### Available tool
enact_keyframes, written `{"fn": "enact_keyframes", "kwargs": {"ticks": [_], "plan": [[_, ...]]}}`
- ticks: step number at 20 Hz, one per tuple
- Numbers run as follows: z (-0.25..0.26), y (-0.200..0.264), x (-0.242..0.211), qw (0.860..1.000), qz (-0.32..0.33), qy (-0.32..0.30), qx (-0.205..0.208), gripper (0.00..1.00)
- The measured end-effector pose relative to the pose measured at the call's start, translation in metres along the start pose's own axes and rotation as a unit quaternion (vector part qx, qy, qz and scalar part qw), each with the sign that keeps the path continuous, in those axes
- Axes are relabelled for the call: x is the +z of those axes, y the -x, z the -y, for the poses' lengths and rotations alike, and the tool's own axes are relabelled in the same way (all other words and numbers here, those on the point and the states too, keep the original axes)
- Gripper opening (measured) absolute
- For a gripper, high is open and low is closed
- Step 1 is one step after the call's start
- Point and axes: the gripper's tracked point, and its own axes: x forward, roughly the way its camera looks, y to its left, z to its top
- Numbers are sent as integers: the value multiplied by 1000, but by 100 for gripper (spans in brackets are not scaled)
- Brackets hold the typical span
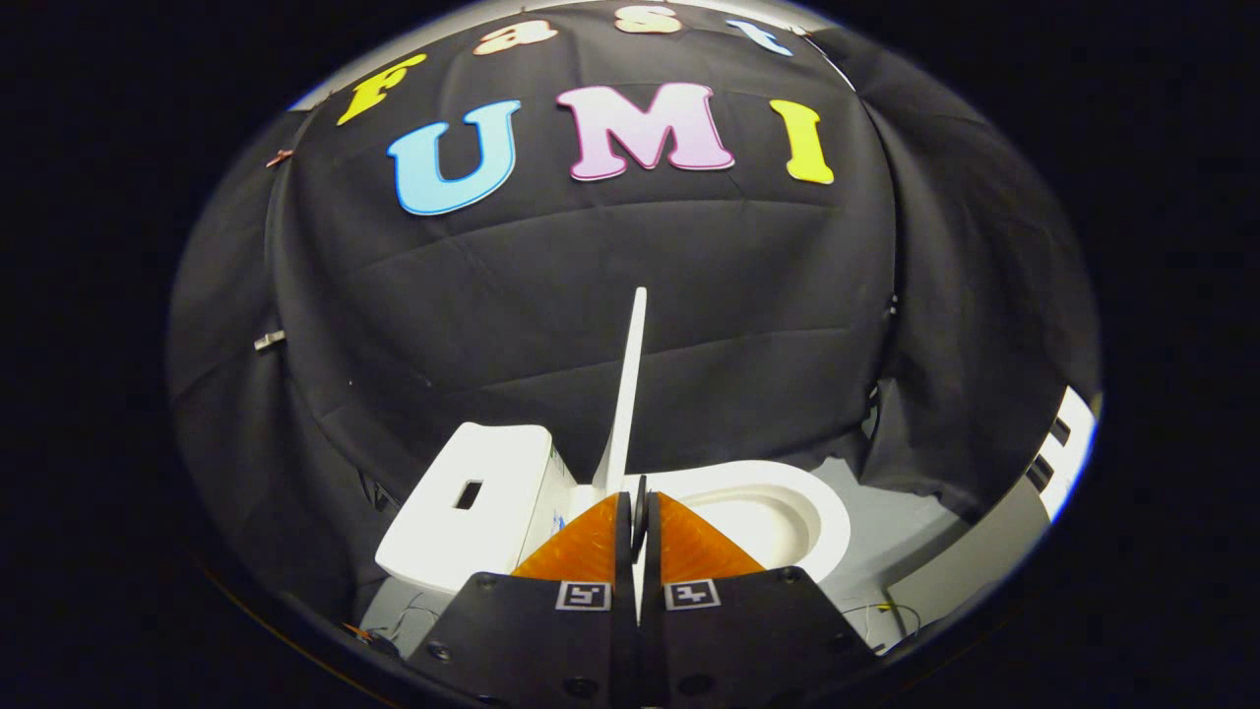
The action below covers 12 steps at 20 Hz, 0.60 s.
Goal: Open the toilet lid.
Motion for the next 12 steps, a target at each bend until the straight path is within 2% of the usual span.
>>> {"fn": "enact_keyframes", "kwargs": {"ticks": [6, 12], "plan": [[-36, 8, 1, 999, 13, 44, -22, 5], [-74, 10, -2, 997, 27, 75, -14, 6]]}}
